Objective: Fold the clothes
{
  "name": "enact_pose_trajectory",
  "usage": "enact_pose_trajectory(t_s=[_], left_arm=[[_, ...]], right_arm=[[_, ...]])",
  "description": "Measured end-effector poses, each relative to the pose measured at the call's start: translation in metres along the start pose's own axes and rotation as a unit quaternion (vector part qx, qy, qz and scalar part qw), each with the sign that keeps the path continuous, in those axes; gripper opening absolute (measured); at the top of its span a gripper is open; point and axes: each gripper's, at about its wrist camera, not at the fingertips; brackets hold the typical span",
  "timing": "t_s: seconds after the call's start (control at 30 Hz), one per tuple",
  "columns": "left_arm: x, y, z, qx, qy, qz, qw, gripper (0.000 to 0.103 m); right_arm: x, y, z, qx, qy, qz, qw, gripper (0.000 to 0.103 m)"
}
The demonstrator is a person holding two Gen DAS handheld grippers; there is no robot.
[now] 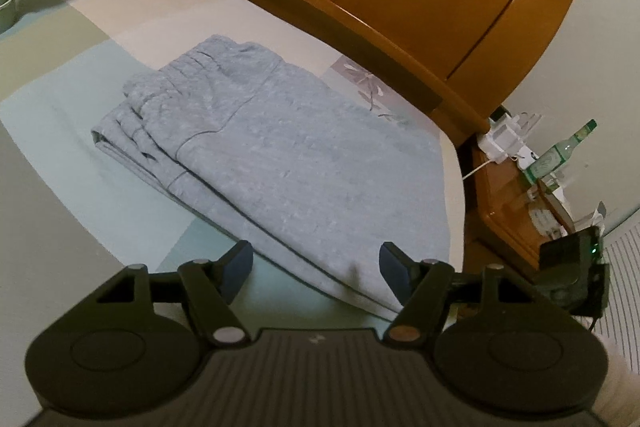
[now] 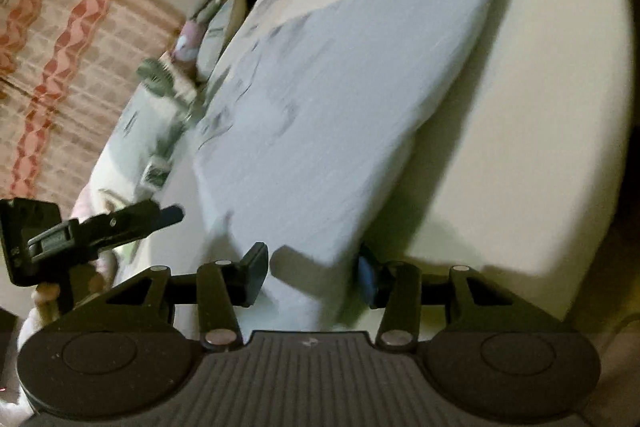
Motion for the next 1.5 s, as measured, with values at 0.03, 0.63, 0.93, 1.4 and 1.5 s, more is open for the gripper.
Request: enact_pose_trajectory(t_s=[0.03, 0.63, 0.93, 1.4, 1.5], left_arm=[[0.000, 0.001, -0.002, 0.001, 0.000, -0.001, 1.0000, 0.070], [0.029, 0.001, -0.028, 0.016, -0.096, 0.109, 0.9893, 0.072], [0.043, -0.034, 0.061, 0.033, -0.165, 0.220, 0.9609, 0.075], [0.032, -0.058, 0.070, 0.025, -0.191, 0.232, 0.9536, 0.080], [0.004, -0.055, 0.073, 0.016, -0.210, 0.178, 0.9612, 0.082]], right_arm=[[-0.005, 0.002, 0.003, 0.001, 0.007, -0.008, 1.000, 0.050], [-0.046, 0.022, -0.031, -0.008, 0.137, -0.085, 0.987, 0.028], [-0.076, -0.002, 0.005, 0.048, 0.209, -0.292, 0.932, 0.031], [-0.031, -0.105, -0.004, 0.124, 0.226, -0.253, 0.932, 0.053], [-0.004, -0.127, 0.008, 0.113, 0.276, -0.223, 0.928, 0.051]])
Point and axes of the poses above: each gripper's, at about its wrist camera, not at the fingertips, and z roughly the way its jaws point, x to its right, y to its underside, and after that the axes turned 6 degrees about -x, right-handed
